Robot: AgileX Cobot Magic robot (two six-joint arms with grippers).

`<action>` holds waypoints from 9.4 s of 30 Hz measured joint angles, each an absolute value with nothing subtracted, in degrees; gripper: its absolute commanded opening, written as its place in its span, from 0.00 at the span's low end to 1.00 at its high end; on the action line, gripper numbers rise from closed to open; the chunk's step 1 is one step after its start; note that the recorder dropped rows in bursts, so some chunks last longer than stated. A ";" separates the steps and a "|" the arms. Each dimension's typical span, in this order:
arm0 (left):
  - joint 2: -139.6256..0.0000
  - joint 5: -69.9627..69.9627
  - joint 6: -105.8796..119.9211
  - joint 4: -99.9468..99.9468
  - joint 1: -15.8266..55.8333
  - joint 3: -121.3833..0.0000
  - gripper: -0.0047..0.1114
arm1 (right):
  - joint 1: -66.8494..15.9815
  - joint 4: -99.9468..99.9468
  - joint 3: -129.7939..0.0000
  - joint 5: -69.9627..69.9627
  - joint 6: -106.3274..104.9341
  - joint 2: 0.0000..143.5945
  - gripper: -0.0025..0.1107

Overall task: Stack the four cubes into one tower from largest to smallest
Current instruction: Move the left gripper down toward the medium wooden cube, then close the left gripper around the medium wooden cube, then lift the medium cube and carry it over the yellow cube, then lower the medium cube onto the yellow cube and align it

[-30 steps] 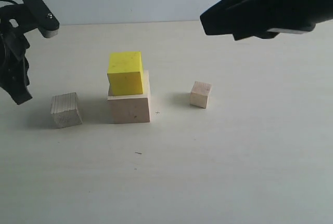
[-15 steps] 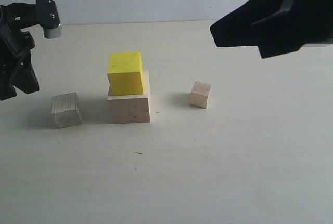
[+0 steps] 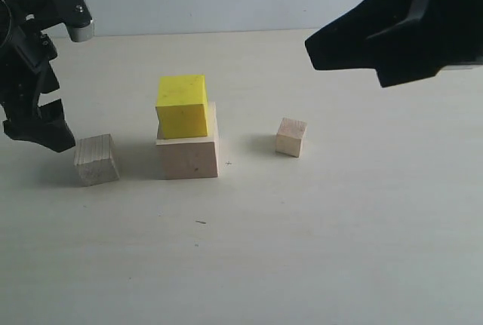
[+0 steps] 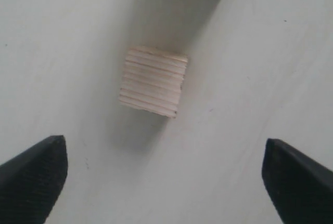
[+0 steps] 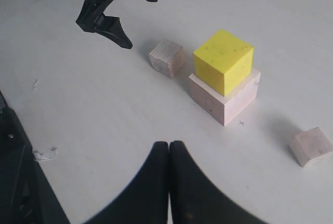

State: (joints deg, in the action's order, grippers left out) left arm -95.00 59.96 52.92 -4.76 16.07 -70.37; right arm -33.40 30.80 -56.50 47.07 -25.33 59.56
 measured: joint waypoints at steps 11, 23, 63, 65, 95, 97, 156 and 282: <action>-95.00 58.15 52.92 -4.76 16.07 -70.37 0.94 | -33.40 30.80 -56.50 47.07 -26.34 59.56 0.02; -99.12 60.86 55.75 -5.06 15.71 -70.41 0.94 | -33.40 30.80 -56.50 47.07 -26.34 59.56 0.02; -118.18 68.59 75.61 -18.92 6.88 -83.09 0.94 | -33.40 31.30 -56.50 47.19 -26.34 59.56 0.02; -118.43 68.59 75.79 -19.15 7.09 -83.09 0.94 | -33.40 31.30 -56.50 47.19 -26.34 59.56 0.02; -120.92 69.47 74.73 -17.72 8.63 -83.09 0.94 | -33.40 31.44 -56.50 47.89 -26.34 59.56 0.02; -120.96 69.47 74.73 -17.72 8.63 -83.09 0.94 | -33.40 31.44 -56.50 47.93 -26.34 59.56 0.02; -106.32 70.09 68.69 -14.15 21.90 -101.45 0.04 | -33.40 31.34 -56.50 49.62 -26.34 59.47 0.02; -108.91 70.09 69.35 -13.88 27.21 -96.69 0.66 | -33.40 31.32 -56.50 49.76 -26.34 59.47 0.02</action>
State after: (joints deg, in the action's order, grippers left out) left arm -108.91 70.09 69.35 -13.88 27.21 -96.69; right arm -33.40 31.32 -56.50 49.76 -26.34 59.47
